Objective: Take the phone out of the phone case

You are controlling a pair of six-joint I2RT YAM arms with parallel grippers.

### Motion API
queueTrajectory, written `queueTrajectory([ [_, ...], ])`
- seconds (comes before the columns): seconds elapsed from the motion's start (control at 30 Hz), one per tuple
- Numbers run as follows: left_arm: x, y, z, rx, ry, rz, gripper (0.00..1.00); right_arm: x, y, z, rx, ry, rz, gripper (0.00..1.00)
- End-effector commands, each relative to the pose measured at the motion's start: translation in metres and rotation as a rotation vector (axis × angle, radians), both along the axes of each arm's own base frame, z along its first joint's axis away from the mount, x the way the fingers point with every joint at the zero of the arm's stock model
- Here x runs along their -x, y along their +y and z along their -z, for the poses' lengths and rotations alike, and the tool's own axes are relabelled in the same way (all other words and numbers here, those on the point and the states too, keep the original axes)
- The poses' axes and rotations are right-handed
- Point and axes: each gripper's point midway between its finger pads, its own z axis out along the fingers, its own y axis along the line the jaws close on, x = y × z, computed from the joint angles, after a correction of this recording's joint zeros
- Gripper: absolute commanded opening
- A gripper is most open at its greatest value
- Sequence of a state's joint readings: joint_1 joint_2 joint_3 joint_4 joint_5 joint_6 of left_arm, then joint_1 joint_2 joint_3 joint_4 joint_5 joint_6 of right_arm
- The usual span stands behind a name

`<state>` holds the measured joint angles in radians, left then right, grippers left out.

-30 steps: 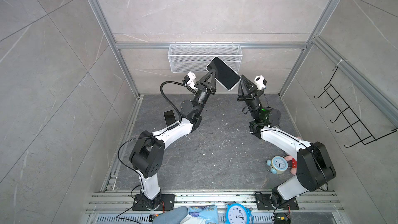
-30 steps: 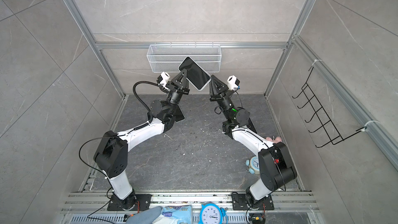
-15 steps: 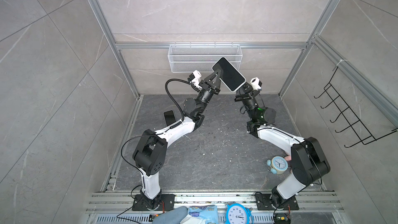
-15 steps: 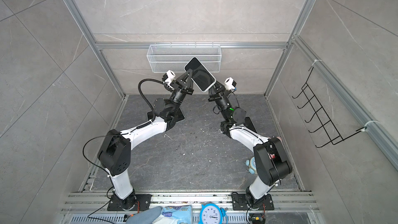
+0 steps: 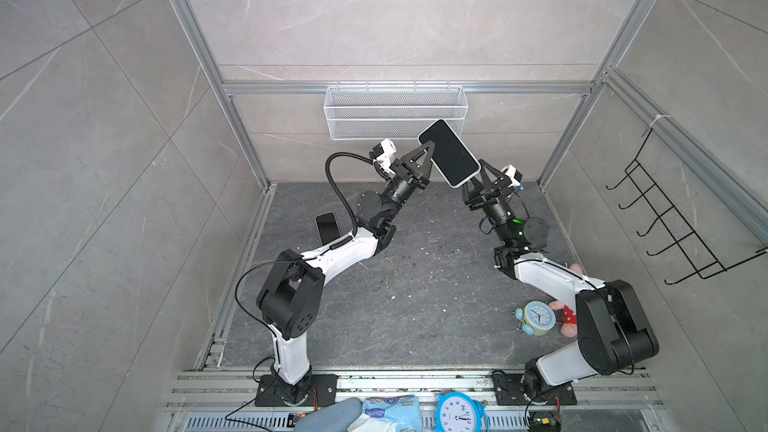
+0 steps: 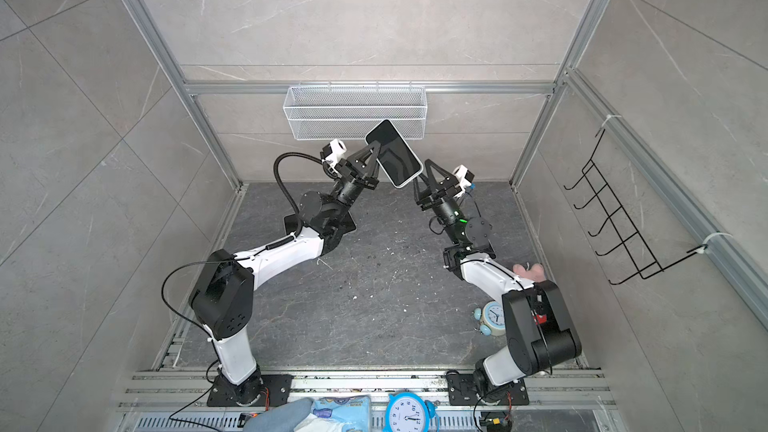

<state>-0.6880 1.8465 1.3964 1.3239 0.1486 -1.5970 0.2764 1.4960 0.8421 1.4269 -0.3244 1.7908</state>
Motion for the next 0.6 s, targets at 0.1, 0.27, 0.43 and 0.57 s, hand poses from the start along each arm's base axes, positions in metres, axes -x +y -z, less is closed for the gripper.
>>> queueTrajectory([
  [0.1, 0.027, 0.028, -0.038, 0.099, -0.096, -0.014, 0.00, 0.030, -0.001, -0.021, 0.055, -0.126, -0.004, 0.65],
  [0.27, 0.027, 0.028, -0.036, 0.097, -0.090, -0.016, 0.00, 0.041, 0.002, -0.028, 0.106, -0.149, 0.000, 0.62],
  [0.43, 0.026, 0.029, -0.034, 0.097, -0.083, -0.021, 0.00, 0.044, 0.004, -0.022, 0.125, -0.143, -0.009, 0.54],
  [0.57, 0.025, 0.029, -0.032, 0.097, -0.077, -0.023, 0.00, 0.044, 0.003, -0.011, 0.124, -0.131, -0.008, 0.47],
])
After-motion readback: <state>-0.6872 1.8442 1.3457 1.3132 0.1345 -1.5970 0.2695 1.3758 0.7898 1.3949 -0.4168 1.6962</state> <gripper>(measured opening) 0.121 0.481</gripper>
